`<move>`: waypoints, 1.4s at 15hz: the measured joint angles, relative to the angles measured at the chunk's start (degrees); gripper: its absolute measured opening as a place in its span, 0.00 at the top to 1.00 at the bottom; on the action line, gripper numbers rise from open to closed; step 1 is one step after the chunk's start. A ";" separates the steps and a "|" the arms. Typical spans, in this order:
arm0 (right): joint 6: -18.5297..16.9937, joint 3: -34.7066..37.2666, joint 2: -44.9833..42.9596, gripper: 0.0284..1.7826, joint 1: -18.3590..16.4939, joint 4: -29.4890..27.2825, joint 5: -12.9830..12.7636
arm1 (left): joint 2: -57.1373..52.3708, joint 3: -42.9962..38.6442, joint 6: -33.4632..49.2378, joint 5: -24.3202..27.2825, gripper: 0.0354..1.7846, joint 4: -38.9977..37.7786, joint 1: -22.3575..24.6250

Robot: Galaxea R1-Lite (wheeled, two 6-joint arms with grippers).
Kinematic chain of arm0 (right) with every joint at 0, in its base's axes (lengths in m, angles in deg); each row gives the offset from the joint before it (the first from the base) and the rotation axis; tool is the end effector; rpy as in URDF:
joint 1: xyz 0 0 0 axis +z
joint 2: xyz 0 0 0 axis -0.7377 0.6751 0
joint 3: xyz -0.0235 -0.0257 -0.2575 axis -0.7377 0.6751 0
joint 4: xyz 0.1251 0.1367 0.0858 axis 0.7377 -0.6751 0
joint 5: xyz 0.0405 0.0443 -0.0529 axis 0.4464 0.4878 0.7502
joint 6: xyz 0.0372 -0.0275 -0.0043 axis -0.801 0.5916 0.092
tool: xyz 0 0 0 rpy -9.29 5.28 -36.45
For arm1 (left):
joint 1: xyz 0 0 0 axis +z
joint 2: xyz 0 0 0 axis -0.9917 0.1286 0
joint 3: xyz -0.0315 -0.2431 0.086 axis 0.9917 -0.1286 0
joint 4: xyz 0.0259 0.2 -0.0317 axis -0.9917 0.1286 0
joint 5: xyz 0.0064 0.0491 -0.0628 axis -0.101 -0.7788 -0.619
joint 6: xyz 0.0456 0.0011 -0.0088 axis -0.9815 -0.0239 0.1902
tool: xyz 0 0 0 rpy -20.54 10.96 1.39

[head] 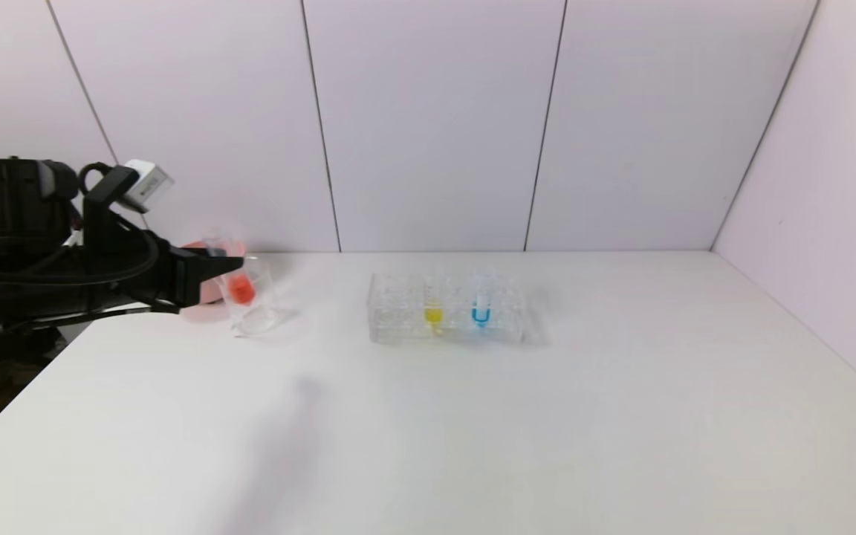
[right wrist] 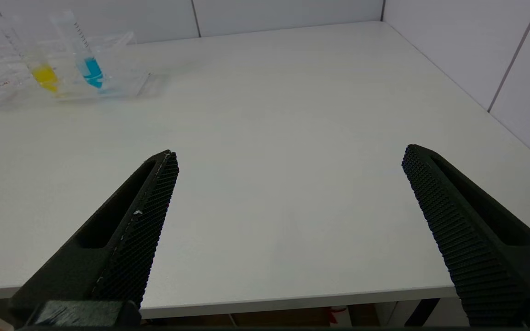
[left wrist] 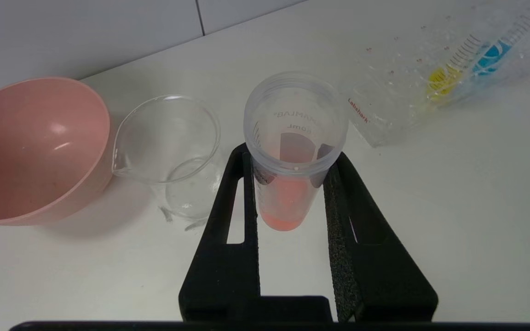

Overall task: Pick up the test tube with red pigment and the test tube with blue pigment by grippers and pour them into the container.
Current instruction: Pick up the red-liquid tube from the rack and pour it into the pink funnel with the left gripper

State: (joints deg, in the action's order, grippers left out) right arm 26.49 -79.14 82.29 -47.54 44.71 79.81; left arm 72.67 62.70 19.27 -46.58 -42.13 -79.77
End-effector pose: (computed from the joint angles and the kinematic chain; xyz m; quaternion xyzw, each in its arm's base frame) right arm 0.0563 -0.0018 0.0758 0.0466 -0.0023 -0.0191 0.9987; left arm 0.3164 -0.0072 0.1531 0.0457 0.1408 -0.2412 0.9591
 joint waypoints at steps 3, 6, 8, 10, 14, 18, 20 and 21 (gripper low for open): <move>0.00 0.00 0.00 0.00 0.00 0.00 0.00 | 0.28 2.63 -9.62 13.98 0.77 7.95 9.50; 0.00 0.00 0.00 0.00 0.00 0.00 0.00 | 2.49 9.25 -12.29 16.07 0.77 13.93 12.89; 0.02 0.00 0.00 0.00 0.00 0.00 0.02 | 4.74 15.57 -13.95 15.98 0.77 20.38 13.86; 0.02 0.00 0.00 0.00 0.00 0.00 0.00 | 7.53 23.32 -15.32 15.77 0.77 27.76 14.19; 0.02 0.00 0.00 0.00 0.00 0.00 0.00 | 14.58 40.79 -17.73 14.09 0.77 44.76 13.73; 0.02 0.00 0.00 0.00 0.00 0.00 0.00 | 22.91 56.55 -20.55 7.67 0.77 61.53 11.90; 0.00 0.00 0.00 0.00 0.00 0.00 0.00 | 26.40 60.89 -23.63 3.58 0.77 67.61 10.63; 0.02 0.00 0.00 0.00 0.00 0.00 0.02 | 27.51 61.64 -25.09 1.68 0.77 68.39 9.97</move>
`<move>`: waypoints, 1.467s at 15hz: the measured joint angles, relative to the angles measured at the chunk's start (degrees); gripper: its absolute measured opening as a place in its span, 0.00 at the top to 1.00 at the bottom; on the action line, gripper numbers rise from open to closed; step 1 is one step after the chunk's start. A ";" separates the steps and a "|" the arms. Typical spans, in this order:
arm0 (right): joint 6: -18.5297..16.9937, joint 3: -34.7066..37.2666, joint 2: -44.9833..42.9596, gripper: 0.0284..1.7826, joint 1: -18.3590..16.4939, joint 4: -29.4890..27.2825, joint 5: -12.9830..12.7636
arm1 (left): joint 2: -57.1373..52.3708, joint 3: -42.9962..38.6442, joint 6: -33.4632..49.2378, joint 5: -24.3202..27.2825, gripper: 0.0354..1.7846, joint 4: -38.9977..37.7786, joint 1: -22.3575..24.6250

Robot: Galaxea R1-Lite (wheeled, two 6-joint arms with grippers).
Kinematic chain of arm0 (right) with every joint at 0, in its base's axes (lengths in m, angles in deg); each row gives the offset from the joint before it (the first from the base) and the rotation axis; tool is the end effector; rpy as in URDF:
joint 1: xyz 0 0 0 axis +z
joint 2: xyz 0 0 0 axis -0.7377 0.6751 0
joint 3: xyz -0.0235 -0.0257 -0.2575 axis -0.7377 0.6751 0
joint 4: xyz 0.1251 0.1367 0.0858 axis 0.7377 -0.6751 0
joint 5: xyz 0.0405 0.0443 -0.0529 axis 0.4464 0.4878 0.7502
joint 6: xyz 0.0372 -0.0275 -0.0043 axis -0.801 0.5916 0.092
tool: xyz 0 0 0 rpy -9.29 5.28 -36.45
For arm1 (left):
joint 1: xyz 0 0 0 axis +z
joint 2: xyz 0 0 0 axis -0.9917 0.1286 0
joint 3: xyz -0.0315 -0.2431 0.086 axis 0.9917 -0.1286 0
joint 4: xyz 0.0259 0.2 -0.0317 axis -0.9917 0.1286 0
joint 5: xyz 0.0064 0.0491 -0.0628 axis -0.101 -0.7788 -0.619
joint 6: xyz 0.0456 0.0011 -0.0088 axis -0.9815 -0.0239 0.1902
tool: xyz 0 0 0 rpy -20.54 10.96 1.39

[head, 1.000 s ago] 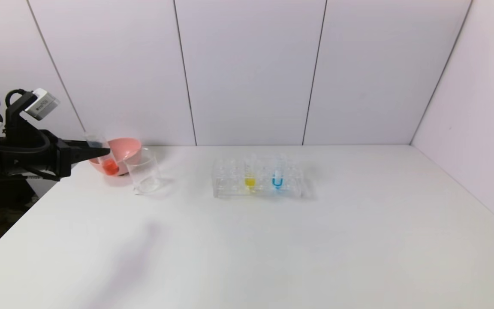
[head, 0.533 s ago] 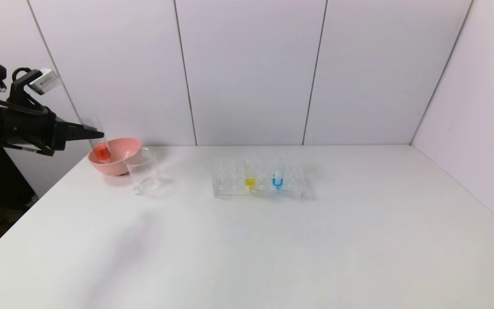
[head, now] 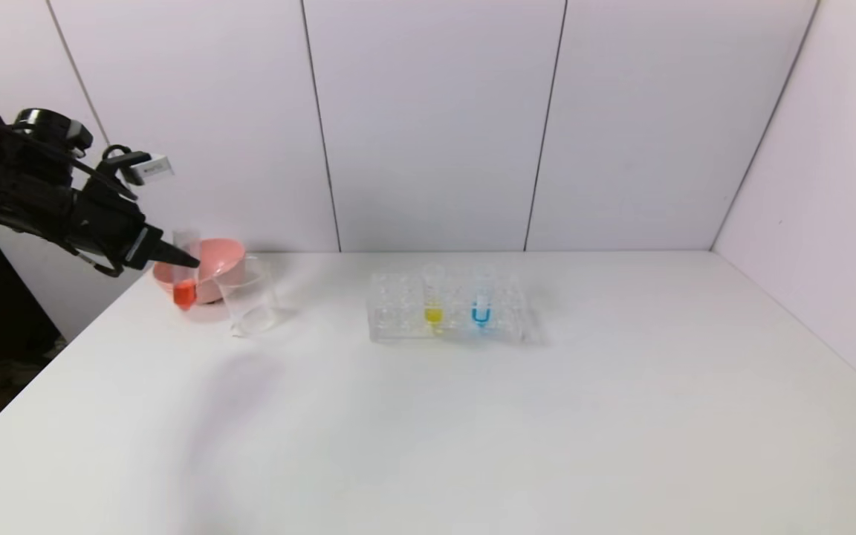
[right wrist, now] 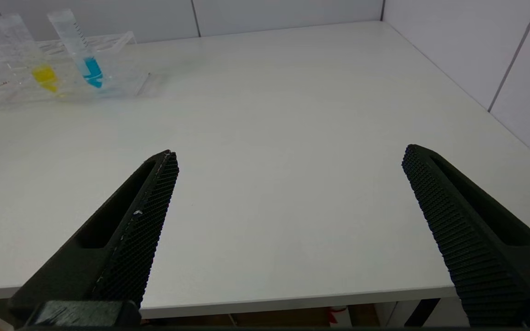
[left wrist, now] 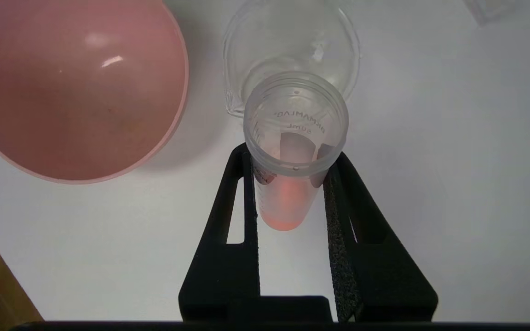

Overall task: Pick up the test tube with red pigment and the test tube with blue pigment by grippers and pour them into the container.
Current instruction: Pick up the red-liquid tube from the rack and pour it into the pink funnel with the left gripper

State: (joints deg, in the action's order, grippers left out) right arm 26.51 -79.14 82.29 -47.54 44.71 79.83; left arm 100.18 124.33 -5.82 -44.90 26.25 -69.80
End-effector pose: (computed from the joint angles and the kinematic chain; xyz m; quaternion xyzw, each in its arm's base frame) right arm 0.0563 -0.0017 0.0758 0.0464 -0.0023 -0.0189 0.9987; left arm 0.3911 0.0643 0.1830 0.1125 0.3553 -0.2651 0.8893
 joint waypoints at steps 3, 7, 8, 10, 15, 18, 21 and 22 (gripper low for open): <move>0.00 0.00 0.00 0.00 0.00 0.00 -0.02 | 1.60 0.68 -3.55 -2.67 0.77 0.88 -1.77; 0.00 0.00 0.00 0.00 0.00 0.00 -0.02 | 0.74 1.12 -4.27 -7.50 0.77 0.90 -5.02; -0.02 0.00 0.00 0.00 0.00 0.02 0.00 | 0.52 1.32 -4.71 -9.76 0.77 0.88 -5.81; -0.02 0.00 0.00 0.00 0.00 0.02 -0.02 | 0.27 1.60 -5.56 -15.76 0.77 0.66 -7.30; -0.02 0.00 0.00 0.00 0.00 0.00 -0.02 | 0.30 2.52 -7.70 -25.42 0.77 0.29 -9.65; 0.00 0.00 0.00 0.00 0.00 0.00 0.00 | 0.50 2.72 -9.09 -26.21 0.77 -0.23 -10.23; -0.02 0.00 0.00 0.00 0.00 0.00 -0.02 | 0.91 2.72 -13.01 -29.77 0.77 -0.30 -10.75; 0.00 0.00 0.00 0.00 0.00 0.00 0.00 | 1.05 2.72 -13.84 -30.57 0.77 -0.23 -11.24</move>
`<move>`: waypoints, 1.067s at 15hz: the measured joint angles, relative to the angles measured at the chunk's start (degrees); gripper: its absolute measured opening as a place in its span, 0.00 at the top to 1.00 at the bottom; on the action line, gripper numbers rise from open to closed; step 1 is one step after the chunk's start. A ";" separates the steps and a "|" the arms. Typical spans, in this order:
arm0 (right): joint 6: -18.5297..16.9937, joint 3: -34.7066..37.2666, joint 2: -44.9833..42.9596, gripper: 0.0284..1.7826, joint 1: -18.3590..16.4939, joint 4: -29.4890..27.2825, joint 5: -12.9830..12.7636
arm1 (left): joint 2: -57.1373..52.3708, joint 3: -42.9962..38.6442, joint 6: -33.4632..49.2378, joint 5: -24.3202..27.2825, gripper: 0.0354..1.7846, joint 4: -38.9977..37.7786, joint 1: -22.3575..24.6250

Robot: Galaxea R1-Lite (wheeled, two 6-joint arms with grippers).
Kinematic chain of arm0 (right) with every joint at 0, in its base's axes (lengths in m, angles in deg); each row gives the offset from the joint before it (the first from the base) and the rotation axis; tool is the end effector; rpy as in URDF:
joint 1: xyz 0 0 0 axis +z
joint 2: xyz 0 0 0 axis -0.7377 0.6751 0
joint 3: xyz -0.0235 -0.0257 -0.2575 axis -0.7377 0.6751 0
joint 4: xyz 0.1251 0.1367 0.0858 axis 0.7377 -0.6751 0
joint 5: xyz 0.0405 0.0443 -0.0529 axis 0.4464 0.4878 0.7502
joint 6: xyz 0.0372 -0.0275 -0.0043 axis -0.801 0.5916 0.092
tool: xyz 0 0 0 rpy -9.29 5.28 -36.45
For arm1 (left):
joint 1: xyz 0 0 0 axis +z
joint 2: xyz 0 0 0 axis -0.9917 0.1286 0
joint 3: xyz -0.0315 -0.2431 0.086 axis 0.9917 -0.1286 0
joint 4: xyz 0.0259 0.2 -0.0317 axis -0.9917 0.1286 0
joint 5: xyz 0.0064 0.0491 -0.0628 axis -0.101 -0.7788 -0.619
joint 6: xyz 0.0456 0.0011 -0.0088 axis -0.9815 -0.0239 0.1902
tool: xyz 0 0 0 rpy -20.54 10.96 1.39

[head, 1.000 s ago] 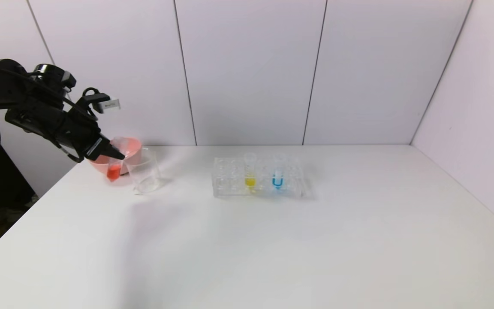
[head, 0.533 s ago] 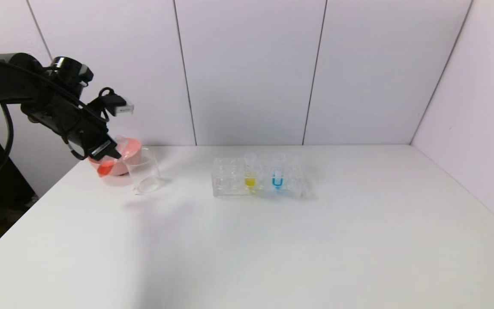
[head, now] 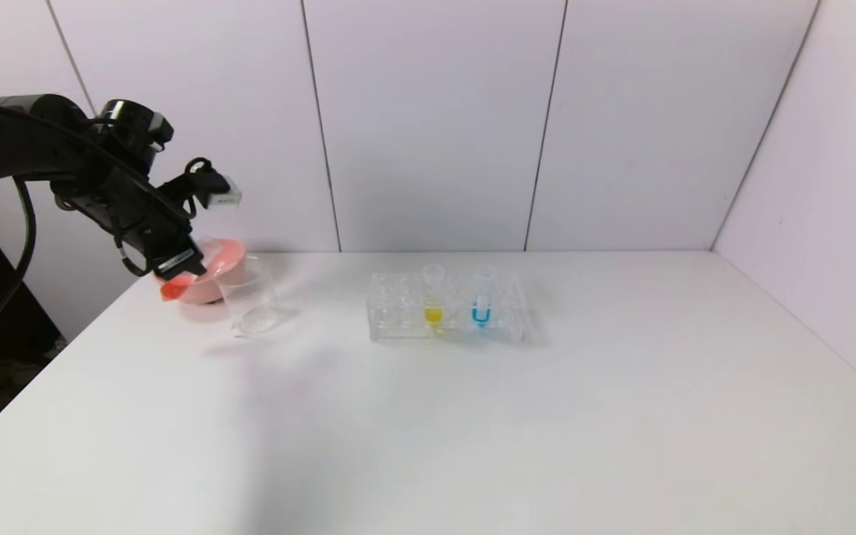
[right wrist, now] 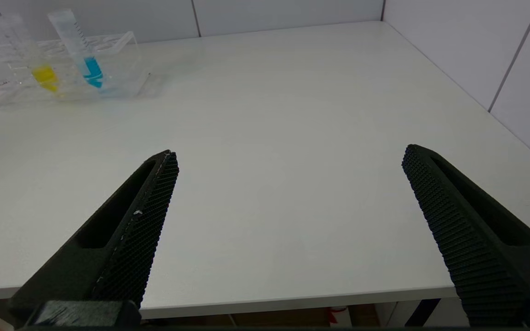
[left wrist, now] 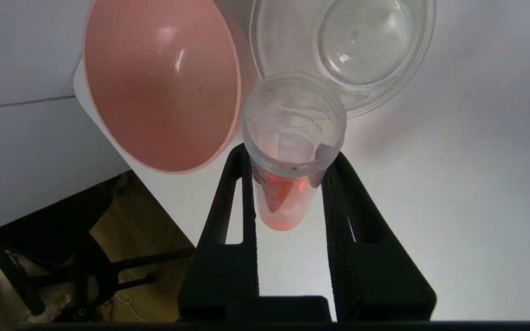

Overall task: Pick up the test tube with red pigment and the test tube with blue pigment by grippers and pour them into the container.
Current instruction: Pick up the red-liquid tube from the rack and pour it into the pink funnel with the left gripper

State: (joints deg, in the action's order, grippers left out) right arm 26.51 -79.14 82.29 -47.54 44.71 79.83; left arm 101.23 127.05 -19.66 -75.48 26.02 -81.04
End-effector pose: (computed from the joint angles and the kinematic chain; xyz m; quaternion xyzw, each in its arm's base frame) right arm 0.0563 -0.0017 0.0758 0.0464 -0.0023 -0.0189 0.9987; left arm 0.4052 0.0107 0.1834 0.3729 0.4004 -0.1777 0.8180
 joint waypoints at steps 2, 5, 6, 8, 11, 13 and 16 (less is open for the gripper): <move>-0.02 0.00 0.00 0.00 0.00 0.00 -0.02 | 0.20 0.00 -2.11 -1.52 0.77 0.17 -0.76; 0.00 0.00 0.00 0.00 0.00 0.00 -0.02 | 0.60 0.00 -4.62 -4.34 0.77 0.28 -1.71; 0.00 0.00 0.00 0.00 0.00 0.02 -0.02 | 0.71 0.00 -5.56 -5.35 0.77 0.26 -2.12; 0.00 0.00 0.00 0.00 0.00 0.00 -0.02 | 0.79 0.00 -7.91 -7.73 0.77 0.28 -2.58; 0.00 0.00 0.00 0.00 0.00 0.00 0.00 | 0.82 0.00 -11.79 -11.25 0.77 0.26 -3.15; 0.00 0.00 0.00 0.00 0.00 0.00 -0.02 | 0.82 0.00 -13.25 -12.36 0.77 0.28 -3.41; -0.02 0.00 0.00 0.00 0.00 0.00 -0.02 | 1.10 0.00 -13.80 -13.04 0.77 -0.22 -4.10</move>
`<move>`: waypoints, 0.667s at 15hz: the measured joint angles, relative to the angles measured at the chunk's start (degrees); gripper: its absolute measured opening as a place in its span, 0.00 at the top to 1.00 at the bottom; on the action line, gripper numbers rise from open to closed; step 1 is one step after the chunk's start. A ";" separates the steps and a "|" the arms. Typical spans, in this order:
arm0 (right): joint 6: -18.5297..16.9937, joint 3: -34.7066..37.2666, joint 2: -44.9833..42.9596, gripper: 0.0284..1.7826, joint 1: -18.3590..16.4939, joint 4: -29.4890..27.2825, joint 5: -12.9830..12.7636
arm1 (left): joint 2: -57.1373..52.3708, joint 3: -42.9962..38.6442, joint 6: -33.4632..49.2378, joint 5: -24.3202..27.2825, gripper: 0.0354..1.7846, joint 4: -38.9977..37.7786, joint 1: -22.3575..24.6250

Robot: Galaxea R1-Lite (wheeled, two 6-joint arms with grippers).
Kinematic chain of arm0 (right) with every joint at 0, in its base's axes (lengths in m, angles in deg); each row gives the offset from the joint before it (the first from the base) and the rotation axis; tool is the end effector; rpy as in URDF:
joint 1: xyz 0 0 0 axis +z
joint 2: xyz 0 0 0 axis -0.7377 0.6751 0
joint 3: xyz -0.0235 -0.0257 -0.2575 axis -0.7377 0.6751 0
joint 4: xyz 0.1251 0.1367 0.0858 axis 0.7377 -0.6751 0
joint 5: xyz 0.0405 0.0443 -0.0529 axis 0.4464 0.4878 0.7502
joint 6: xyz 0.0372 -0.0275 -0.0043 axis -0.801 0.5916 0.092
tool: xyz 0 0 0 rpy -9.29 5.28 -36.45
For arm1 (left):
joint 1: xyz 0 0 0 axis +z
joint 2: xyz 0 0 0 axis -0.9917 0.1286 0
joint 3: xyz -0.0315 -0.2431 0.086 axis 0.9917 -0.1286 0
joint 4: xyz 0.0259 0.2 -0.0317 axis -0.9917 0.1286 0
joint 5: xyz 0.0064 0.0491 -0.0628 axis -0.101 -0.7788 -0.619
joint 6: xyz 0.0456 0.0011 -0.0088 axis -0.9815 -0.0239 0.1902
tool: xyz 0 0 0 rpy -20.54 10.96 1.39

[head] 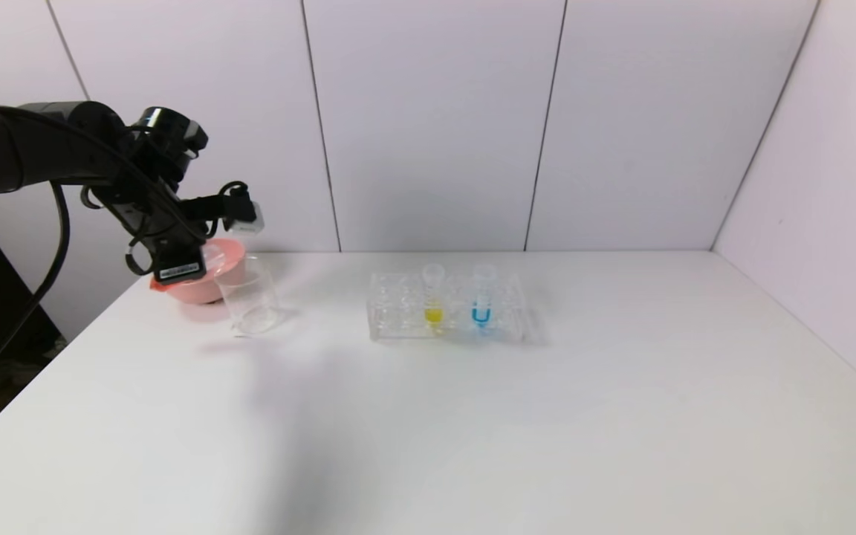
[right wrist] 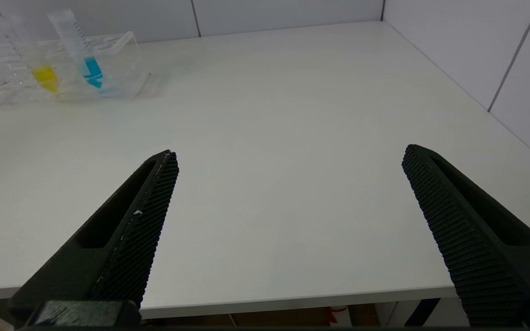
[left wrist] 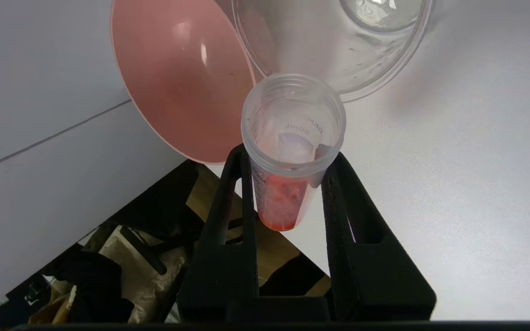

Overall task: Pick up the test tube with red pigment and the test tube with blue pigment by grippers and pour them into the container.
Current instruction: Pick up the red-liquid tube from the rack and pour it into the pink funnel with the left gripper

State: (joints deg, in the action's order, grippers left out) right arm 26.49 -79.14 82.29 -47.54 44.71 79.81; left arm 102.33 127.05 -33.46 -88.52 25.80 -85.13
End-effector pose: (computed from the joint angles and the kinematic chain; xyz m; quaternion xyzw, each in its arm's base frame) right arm 0.0563 -0.0018 0.0758 0.0466 -0.0023 -0.0191 0.9987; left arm 0.4086 -0.0079 0.1768 0.5211 0.4157 -0.1669 0.7265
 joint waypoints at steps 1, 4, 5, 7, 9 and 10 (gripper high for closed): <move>0.00 0.00 0.00 0.00 0.00 0.00 0.00 | 0.20 0.00 -0.26 -0.09 0.77 -0.05 -0.22; 0.00 0.00 0.00 0.00 0.00 0.00 0.00 | 0.78 0.00 -0.63 -2.45 0.77 -0.66 -0.98; 0.02 0.00 0.00 0.00 0.00 0.00 0.00 | 0.99 0.00 -0.67 -3.36 0.77 -0.90 -1.39; 0.02 0.00 0.00 0.00 0.00 0.00 0.00 | 1.38 0.00 -1.00 -5.18 0.77 -1.49 -2.13; 0.02 0.00 0.00 0.00 0.00 0.00 0.00 | 1.83 0.00 -1.16 -7.45 0.77 -2.15 -2.74; 0.02 0.00 0.00 0.00 0.00 0.00 0.00 | 2.05 0.00 -1.19 -7.83 0.77 -2.58 -3.04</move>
State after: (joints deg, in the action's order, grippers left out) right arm 26.51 -79.14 82.29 -47.54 44.71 79.81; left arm 104.37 127.05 -34.65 -96.35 23.22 -88.17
